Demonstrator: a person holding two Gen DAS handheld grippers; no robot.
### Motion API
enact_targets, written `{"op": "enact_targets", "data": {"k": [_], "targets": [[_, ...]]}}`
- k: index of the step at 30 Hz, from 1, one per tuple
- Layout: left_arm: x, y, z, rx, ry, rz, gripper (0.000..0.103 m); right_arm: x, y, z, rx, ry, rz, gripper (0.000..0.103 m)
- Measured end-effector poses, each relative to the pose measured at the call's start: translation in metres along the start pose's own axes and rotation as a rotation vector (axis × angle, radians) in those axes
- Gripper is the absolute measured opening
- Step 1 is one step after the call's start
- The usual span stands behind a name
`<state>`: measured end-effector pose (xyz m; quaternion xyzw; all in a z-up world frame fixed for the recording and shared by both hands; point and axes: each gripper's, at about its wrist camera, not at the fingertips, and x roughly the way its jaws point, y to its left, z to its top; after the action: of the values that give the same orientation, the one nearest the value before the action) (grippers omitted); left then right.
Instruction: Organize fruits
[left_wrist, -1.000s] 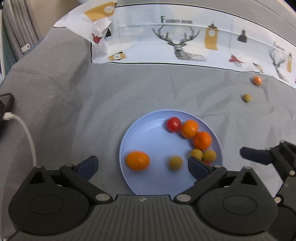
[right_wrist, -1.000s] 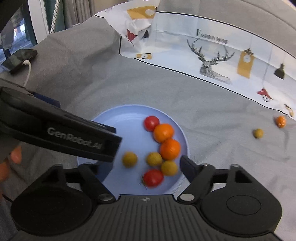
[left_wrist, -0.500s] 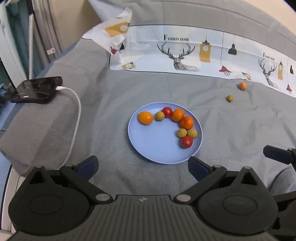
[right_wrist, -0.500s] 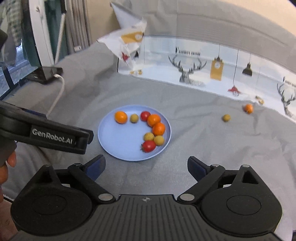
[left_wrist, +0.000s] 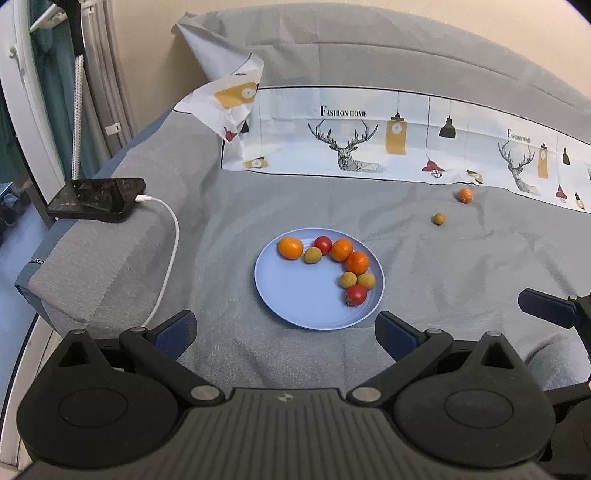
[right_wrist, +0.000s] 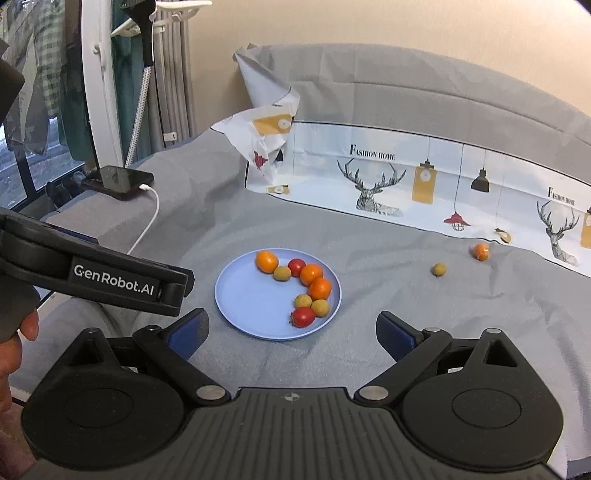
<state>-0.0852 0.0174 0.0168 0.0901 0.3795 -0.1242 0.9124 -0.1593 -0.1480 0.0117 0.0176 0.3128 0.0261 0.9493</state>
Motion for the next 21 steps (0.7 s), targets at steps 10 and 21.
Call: {"op": "enact_targets", "data": {"k": [10, 21], "targets": [[0.0006, 0.0050, 0.0000, -0.008, -0.001, -0.006, 0.103, -0.0045, 0.0035, -0.0005, -0.007, -0.008, -0.004, 0.097], [0.0060, 0.0041, 0.0008, -0.006, 0.009, -0.009, 0.103, 0.0025, 0.0037, 0.0004, -0.007, 0.014, -0.002, 0.097]]}}
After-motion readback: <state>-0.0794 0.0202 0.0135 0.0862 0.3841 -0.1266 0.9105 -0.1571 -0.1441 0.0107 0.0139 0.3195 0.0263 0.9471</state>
